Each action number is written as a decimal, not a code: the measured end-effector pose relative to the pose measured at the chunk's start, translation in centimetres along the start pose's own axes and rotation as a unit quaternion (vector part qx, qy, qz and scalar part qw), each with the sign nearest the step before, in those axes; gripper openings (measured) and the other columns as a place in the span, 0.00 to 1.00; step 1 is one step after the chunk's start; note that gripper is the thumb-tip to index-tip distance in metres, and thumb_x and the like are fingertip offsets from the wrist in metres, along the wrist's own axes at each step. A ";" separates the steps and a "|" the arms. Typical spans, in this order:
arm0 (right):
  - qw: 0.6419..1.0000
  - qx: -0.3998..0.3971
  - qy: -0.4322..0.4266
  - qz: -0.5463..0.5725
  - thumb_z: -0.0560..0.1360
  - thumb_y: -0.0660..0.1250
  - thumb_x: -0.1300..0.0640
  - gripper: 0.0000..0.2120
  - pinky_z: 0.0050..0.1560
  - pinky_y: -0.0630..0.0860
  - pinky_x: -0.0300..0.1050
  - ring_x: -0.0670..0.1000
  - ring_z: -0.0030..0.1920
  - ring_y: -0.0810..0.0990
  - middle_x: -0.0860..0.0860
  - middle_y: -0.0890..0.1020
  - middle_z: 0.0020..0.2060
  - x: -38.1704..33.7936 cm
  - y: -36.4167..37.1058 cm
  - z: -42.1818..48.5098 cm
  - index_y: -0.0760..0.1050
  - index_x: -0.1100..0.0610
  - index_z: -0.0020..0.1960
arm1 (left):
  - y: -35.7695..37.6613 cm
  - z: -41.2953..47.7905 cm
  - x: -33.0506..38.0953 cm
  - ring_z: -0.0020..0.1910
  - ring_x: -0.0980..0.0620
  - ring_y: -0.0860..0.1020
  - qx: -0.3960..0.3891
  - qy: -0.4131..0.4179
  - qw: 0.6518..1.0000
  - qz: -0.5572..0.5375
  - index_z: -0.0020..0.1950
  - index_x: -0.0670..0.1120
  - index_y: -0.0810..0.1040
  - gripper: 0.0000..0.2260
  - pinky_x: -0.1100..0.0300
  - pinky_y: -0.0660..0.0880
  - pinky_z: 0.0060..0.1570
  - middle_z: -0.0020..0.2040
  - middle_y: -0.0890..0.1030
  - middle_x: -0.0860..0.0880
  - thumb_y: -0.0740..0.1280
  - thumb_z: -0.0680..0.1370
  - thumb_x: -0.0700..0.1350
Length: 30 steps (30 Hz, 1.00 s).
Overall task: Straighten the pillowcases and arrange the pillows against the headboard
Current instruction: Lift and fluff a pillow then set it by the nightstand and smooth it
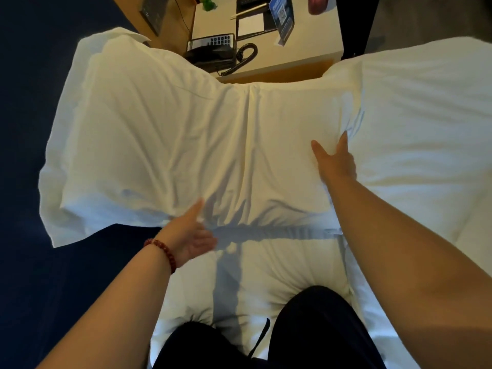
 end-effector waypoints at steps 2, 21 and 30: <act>1.000 -0.002 0.004 -0.006 0.65 0.56 0.22 0.46 0.70 0.62 0.66 0.61 0.71 0.67 0.54 0.67 0.73 0.6 0.4 -0.7 0.44 0.36 0.77 | 2.8 -2.3 1.6 0.43 0.45 0.81 -0.033 0.059 0.994 0.091 0.48 0.40 0.75 0.16 0.57 0.80 0.38 0.43 0.81 0.40 0.66 0.79 0.54; 0.990 0.080 -0.009 -0.116 0.74 0.54 0.28 0.36 0.66 0.63 0.57 0.61 0.67 0.68 0.59 0.75 0.64 -1.8 1.4 -0.1 0.70 0.54 0.69 | 0.3 9.4 7.9 0.78 0.43 0.34 0.248 0.253 0.563 0.747 0.80 0.51 0.37 0.41 0.48 0.35 0.76 0.80 0.35 0.45 0.40 0.75 0.73; 0.992 0.118 0.008 -0.042 0.72 0.57 0.27 0.39 0.58 0.74 0.58 0.63 0.59 0.75 0.60 0.78 0.60 1.6 -0.1 0.7 0.66 0.57 0.68 | 8.5 8.0 9.5 0.79 0.43 0.38 0.238 0.391 0.648 0.609 0.80 0.57 0.41 0.33 0.44 0.38 0.75 0.81 0.42 0.46 0.44 0.78 0.68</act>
Point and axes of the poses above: each hand's wrist, its own z-axis towards the middle knuckle, its own y-axis out of the palm, x = y × z, the point moved 4 cm from there along z, towards the middle knuckle
